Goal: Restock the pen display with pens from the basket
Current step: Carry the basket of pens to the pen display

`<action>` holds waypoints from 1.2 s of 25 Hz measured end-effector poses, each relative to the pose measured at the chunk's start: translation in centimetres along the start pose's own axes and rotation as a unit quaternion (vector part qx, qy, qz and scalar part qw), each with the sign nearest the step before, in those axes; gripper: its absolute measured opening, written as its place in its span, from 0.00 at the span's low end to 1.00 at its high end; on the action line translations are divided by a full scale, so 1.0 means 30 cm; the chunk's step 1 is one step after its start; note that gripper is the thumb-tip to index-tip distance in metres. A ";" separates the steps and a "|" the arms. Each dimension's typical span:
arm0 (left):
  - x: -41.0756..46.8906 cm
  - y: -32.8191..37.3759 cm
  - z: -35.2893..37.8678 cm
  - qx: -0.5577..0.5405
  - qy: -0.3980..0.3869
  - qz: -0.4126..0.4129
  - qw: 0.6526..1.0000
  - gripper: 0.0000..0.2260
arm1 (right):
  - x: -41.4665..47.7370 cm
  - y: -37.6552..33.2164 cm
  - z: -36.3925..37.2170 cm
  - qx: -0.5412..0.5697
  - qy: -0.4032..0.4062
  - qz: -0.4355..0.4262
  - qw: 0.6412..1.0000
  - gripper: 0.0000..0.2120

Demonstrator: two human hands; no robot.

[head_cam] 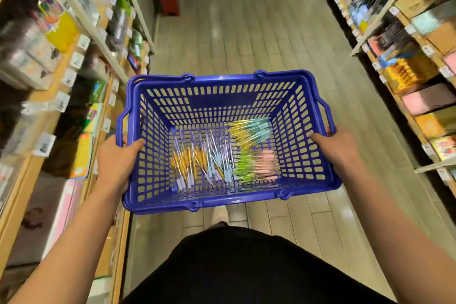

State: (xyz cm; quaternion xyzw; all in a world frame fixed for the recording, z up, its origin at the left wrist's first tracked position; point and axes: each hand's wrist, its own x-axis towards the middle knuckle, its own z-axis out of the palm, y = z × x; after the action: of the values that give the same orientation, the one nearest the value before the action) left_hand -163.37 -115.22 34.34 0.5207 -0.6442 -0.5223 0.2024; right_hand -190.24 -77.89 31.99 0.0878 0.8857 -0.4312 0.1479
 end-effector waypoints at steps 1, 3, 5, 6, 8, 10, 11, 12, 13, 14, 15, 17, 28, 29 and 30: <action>0.068 0.044 0.024 0.000 -0.004 -0.002 1.000 0.08 | 0.051 -0.053 0.025 -0.002 0.000 0.000 1.000 0.20; 0.218 0.139 0.082 0.005 -0.007 -0.003 1.000 0.09 | 0.176 -0.177 0.076 -0.005 0.001 -0.003 1.000 0.20; 0.352 0.227 0.149 0.005 -0.004 0.004 1.000 0.10 | 0.297 -0.285 0.124 -0.005 0.003 -0.008 1.000 0.19; 0.421 0.269 0.187 0.000 -0.002 0.008 1.000 0.10 | 0.365 -0.336 0.150 -0.002 0.004 -0.012 1.000 0.18; 0.555 0.339 0.258 -0.002 0.000 0.005 1.000 0.10 | 0.502 -0.428 0.201 -0.004 0.001 -0.012 1.000 0.19; 0.691 0.391 0.333 0.007 -0.003 0.006 1.000 0.09 | 0.648 -0.507 0.261 -0.002 -0.006 -0.010 1.000 0.22; 0.766 0.418 0.376 0.011 -0.002 0.003 1.000 0.08 | 0.732 -0.546 0.296 -0.002 -0.010 -0.008 1.000 0.23; 0.842 0.446 0.424 0.014 0.002 0.001 1.000 0.08 | 0.819 -0.587 0.331 -0.004 -0.013 -0.007 1.000 0.24; 0.916 0.479 0.473 0.013 0.007 -0.001 1.000 0.08 | 0.907 -0.629 0.364 -0.004 -0.014 -0.006 1.000 0.24; 0.986 0.515 0.524 0.013 0.012 -0.005 1.000 0.08 | 0.990 -0.670 0.393 -0.001 -0.016 -0.003 1.000 0.24; 1.056 0.555 0.575 0.011 0.016 -0.009 1.000 0.08 | 1.072 -0.717 0.419 0.007 -0.023 -0.003 1.000 0.24; 1.172 0.628 0.652 0.015 0.021 -0.014 1.000 0.08 | 1.210 -0.812 0.460 0.021 -0.035 -0.014 0.999 0.21; 1.742 0.881 0.908 -0.001 0.099 -0.069 0.993 0.08 | 1.856 -1.377 0.745 -0.016 -0.098 -0.055 0.994 0.19; 1.801 0.885 0.925 -0.009 0.107 -0.077 0.991 0.08 | 1.905 -1.418 0.787 -0.021 -0.102 -0.057 0.993 0.20; 1.863 0.888 0.942 -0.014 0.112 -0.084 0.990 0.08 | 1.954 -1.458 0.833 -0.025 -0.106 -0.060 0.992 0.20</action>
State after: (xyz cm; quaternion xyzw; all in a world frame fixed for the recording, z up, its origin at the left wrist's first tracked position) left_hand -219.36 -153.83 31.53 0.6252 -0.5640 -0.4852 0.2360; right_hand -253.13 -122.79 29.88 -0.0151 0.8793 -0.4235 0.2172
